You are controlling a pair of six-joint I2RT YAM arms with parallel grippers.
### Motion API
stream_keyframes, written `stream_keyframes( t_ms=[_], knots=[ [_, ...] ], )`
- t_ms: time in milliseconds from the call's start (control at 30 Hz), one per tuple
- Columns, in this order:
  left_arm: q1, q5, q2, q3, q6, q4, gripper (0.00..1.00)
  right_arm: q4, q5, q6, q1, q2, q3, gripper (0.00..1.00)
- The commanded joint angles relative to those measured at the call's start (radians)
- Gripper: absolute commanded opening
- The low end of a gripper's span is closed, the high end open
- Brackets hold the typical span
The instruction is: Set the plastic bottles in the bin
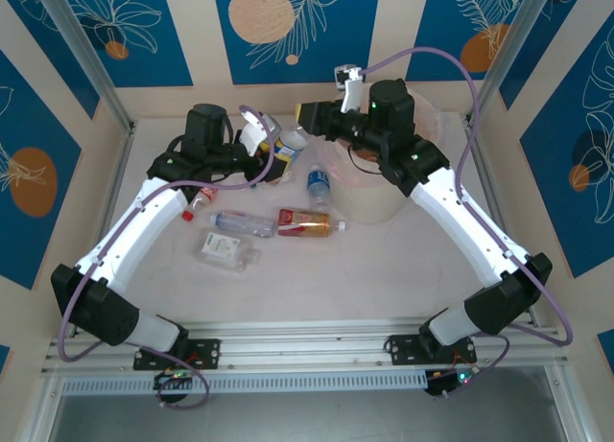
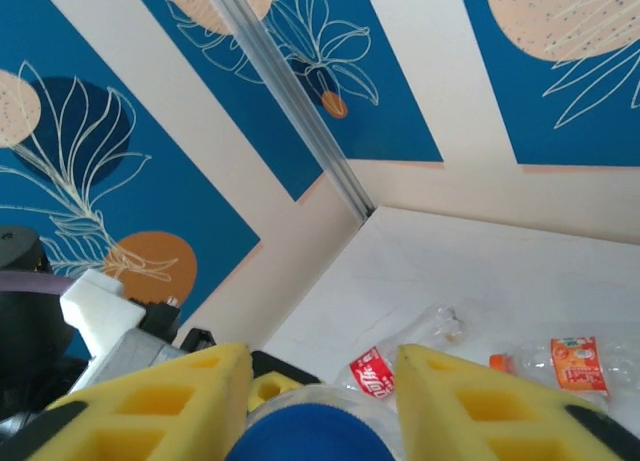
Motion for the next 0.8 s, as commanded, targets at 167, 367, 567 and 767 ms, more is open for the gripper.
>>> stream_keyframes(
  t_ms=[167,367,567,767],
  knots=[
    [-0.016,0.043,-0.033,0.001,-0.026,0.039,0.58,-0.021,0.051,-0.037,0.012,0.006,0.058,0.0],
    [-0.016,-0.017,-0.064,-0.001,-0.057,0.057,1.0,-0.085,0.135,-0.124,0.012,0.005,0.158,0.0],
    [-0.016,-0.112,-0.13,-0.032,-0.101,0.094,0.99,-0.143,0.268,-0.248,0.012,-0.009,0.277,0.0],
    [-0.016,-0.222,-0.195,-0.076,-0.146,0.12,1.0,-0.186,0.475,-0.38,0.012,-0.003,0.363,0.0]
  ],
)
